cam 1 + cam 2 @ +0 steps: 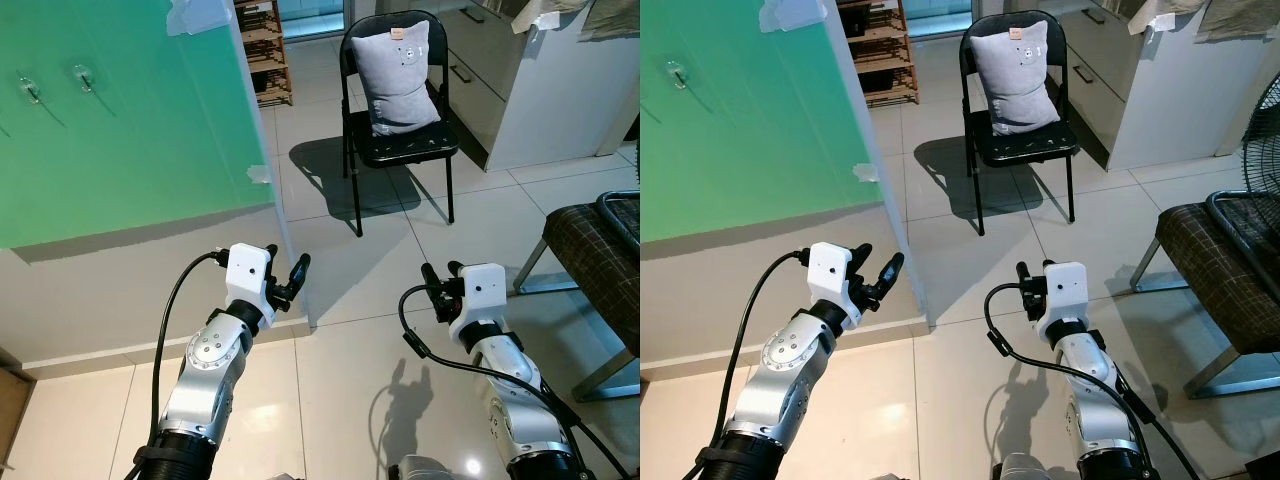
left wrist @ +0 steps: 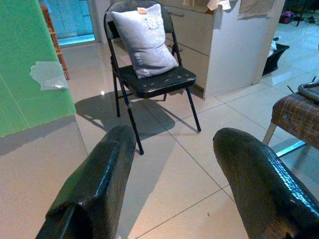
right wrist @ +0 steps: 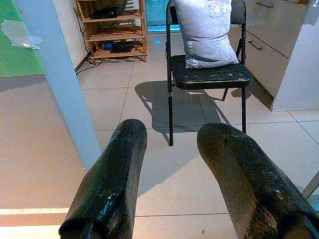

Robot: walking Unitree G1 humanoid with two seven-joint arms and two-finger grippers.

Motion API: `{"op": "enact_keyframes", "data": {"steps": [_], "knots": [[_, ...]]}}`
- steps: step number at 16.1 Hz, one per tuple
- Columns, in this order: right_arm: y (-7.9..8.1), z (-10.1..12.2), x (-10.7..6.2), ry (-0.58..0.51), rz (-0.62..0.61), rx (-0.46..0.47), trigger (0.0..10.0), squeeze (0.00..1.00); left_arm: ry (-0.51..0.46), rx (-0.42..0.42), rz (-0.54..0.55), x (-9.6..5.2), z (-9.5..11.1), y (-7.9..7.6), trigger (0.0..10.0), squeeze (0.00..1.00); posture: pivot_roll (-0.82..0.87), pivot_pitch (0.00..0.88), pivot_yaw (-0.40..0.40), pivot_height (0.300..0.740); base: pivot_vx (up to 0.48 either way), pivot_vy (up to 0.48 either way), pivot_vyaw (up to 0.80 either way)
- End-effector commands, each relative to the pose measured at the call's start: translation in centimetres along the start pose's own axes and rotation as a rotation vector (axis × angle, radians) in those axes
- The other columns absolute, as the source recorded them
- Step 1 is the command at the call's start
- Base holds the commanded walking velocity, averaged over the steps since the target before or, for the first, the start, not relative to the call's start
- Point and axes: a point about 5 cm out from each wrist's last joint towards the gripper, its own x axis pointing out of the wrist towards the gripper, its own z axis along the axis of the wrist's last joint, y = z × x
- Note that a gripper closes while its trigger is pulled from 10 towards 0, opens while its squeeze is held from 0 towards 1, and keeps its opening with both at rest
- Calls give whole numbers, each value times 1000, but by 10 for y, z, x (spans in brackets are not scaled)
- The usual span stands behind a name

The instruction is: Hang keys on a hook

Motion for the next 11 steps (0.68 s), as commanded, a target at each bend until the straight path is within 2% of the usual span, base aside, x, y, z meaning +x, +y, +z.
{"op": "enact_keyframes", "data": {"steps": [1, 5, 6, 7, 11], "knots": [[4, 6, 3, -19, 16, 7, 10000, 0, 11, 9, 8, -2, -3, 2, 10000, 0, -268, 0, 129, 716, 0, 0, 0], [4, 6, 3, -19, 16, 7, 10000, 0, 11, 9, 8, -2, -3, 2, 10000, 0, -268, 0, 129, 716, 0, 0, 0], [5, 6, 3, -14, 18, 1, 10000, 0, 11, 8, 8, -3, -3, 2, 10000, 0, 0, 0, 0, 740, 0, 0, 0], [6, 6, 6, -8, 30, 8, 10000, 0, 11, 5, 20, -1, -3, 3, 10000, 0, -249, 0, 108, 740, 0, 0, 0], [7, 4, 8, 7, 46, 12, 10000, 0, 13, 12, 25, 3, -4, 1, 10000, 0, -263, 0, 105, 740, 0, 0, 0]]}}
